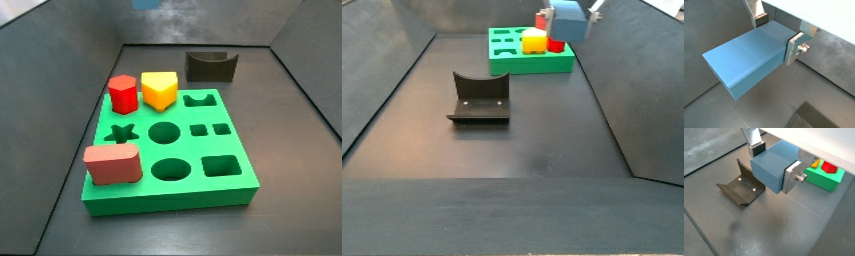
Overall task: Pick up the rectangle object. Move up. Place the rectangle object on the fixture. Regrasp the rectangle object. Move to above the board. Insert the rectangle object.
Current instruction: Place the rectangle object on the fixture.
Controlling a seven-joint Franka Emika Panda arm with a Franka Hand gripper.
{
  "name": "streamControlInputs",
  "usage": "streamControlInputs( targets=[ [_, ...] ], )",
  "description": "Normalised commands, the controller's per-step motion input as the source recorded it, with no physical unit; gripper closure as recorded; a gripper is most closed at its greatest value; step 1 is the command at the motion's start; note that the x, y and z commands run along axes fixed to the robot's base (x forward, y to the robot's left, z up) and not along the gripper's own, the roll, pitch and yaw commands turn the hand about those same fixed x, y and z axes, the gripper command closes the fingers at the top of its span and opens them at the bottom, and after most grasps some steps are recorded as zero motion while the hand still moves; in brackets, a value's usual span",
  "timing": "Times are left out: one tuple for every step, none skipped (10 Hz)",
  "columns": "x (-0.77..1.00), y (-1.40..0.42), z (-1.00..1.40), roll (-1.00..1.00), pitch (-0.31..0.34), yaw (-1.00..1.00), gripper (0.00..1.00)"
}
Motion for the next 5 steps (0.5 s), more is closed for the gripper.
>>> streamControlInputs(
  targets=[
    [1.00,-0.13,0.02,-0.11,0.127,0.11,1.00],
    [1.00,-0.10,0.02,-0.10,0.134,0.07,1.00],
    [1.00,-0.09,0.02,-0.11,0.138,0.05,1.00],
    [1.00,-0.07,0.01,-0.11,0.131,0.04,1.00],
    [1.00,-0.06,0.01,-0.10,0.133,0.03,1.00]
  ],
)
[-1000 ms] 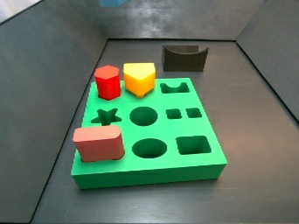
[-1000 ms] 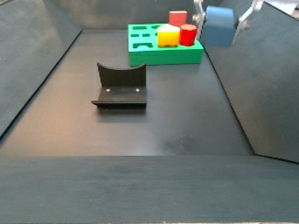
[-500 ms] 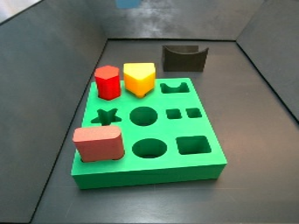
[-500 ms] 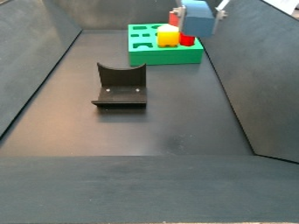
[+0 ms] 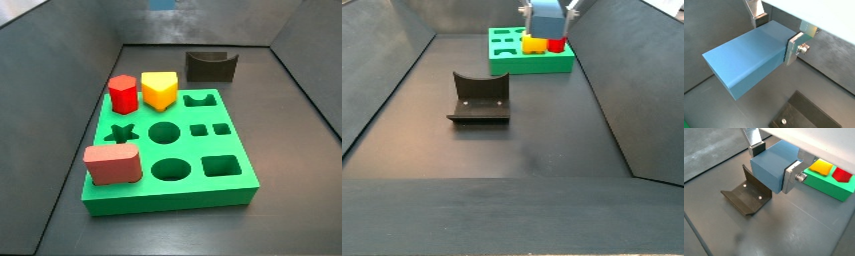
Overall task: Pick up the rectangle object. Move up. Place the rectangle object on the fixture. Regrasp the rectangle object. Move to above the board. Insert the rectangle object.
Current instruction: Place the rectangle object on the fixture.
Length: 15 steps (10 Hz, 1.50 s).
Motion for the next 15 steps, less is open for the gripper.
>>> streamControlInputs(
  targets=[
    [0.95,-0.03,0.01,-0.10,0.145,0.03,1.00],
    [0.89,-0.02,0.01,-0.09,0.149,0.03,1.00],
    [0.80,-0.02,0.01,-0.09,0.153,0.02,1.00],
    [0.69,-0.01,0.00,-0.09,0.146,0.03,1.00],
    [1.00,0.13,-0.04,-1.00,0.165,0.10,1.00],
    [1.00,0.14,-0.04,-1.00,0.167,0.09,1.00],
    [1.00,0.14,-0.03,-1.00,0.175,0.06,1.00],
    [1.00,0.12,-0.03,-1.00,0.182,0.05,1.00],
    [1.00,0.10,-0.02,-1.00,0.197,0.03,1.00],
    [1.00,0.09,-0.02,-1.00,0.206,0.01,1.00],
    [0.97,0.08,-0.02,-1.00,0.220,-0.02,1.00],
    [0.92,0.07,-0.02,-1.00,0.226,-0.04,1.00],
    [0.82,0.06,-0.01,-0.93,0.225,-0.08,1.00],
    [0.73,0.05,-0.01,-0.72,0.182,-0.11,1.00],
    [0.66,0.05,-0.01,-0.55,0.150,-0.12,1.00]
  ],
)
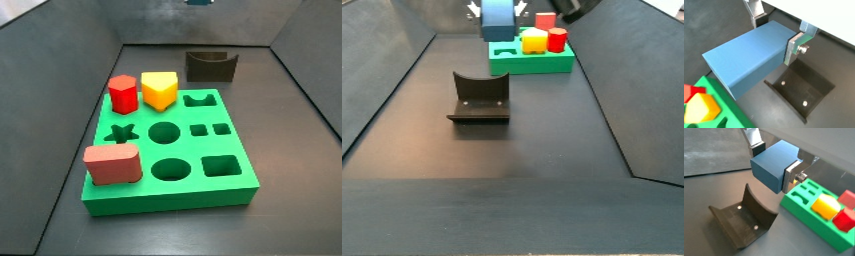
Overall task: Pick up the rectangle object. Move up. Place the rectangle object on the fixture. Regrasp the rectangle object. Move to above the board. Insert the rectangle object.
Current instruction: Place the rectangle object on the fixture.
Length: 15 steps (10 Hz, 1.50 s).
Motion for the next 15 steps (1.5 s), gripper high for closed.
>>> streamControlInputs(
  targets=[
    [0.59,0.05,-0.01,-0.39,0.126,-0.12,1.00],
    [0.51,0.04,0.00,-0.26,0.106,-0.12,1.00],
    [0.43,0.04,0.00,-0.19,0.085,-0.11,1.00],
    [0.31,0.04,0.00,-0.17,0.071,-0.10,1.00],
    [0.24,0.04,-0.01,-0.16,0.067,-0.08,1.00],
    [0.13,0.06,-1.00,-1.00,-0.002,-0.11,1.00],
    [0.11,0.07,-1.00,-1.00,-0.002,-0.12,1.00],
    [0.12,0.08,-1.00,-1.00,0.008,-0.11,1.00],
    [0.13,0.08,-1.00,-1.00,0.030,-0.11,1.00],
    [0.14,0.08,-1.00,-1.00,0.051,-0.11,1.00],
    [0.15,0.09,-1.00,-0.90,0.060,-0.11,1.00],
    [0.16,0.10,-1.00,-0.73,0.057,-0.11,1.00],
    [0.16,0.10,-1.00,-0.62,0.056,-0.11,1.00],
    [0.18,0.11,-1.00,-0.34,0.055,-0.10,1.00],
    [0.18,0.11,-1.00,-0.25,0.057,-0.10,1.00]
  ],
)
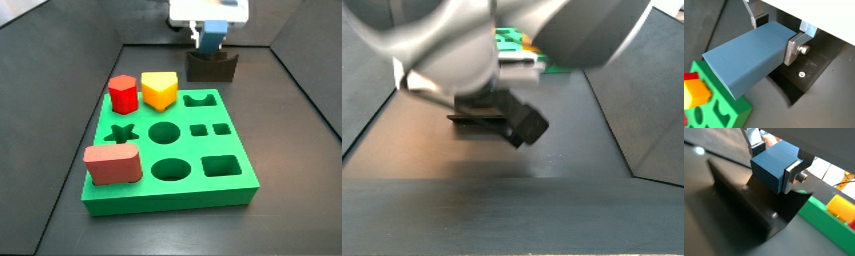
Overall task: Pick up the rectangle object. Move up. Place the rectangle object on the fixture. Regrasp the rectangle object. Move to above the board. Insert the rectangle object.
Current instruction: Place the rectangle object on the fixture, then regrasp the rectangle object.
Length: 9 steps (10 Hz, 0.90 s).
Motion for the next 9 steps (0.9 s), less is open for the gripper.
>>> streamControlInputs(
  targets=[
    [0.19,0.11,-1.00,-0.17,0.042,-0.10,1.00],
    [0.16,0.10,-0.83,-0.15,0.028,-0.10,1.00],
    [0.12,0.08,-0.60,-0.14,0.016,-0.10,1.00],
    [0.11,0.06,-0.43,-0.14,0.005,-0.10,1.00],
    [0.08,0.05,-0.38,-0.10,-0.003,-0.08,1.00],
    [0.00,-0.50,-0.17,0.00,0.000,0.00,1.00],
    [0.00,0.00,0.00,0.00,0.000,0.00,0.00],
    [0.00,0.00,1.00,0.02,0.031,0.00,0.00],
    [-0.01,0.00,1.00,0.02,0.034,0.00,0.00]
  ],
)
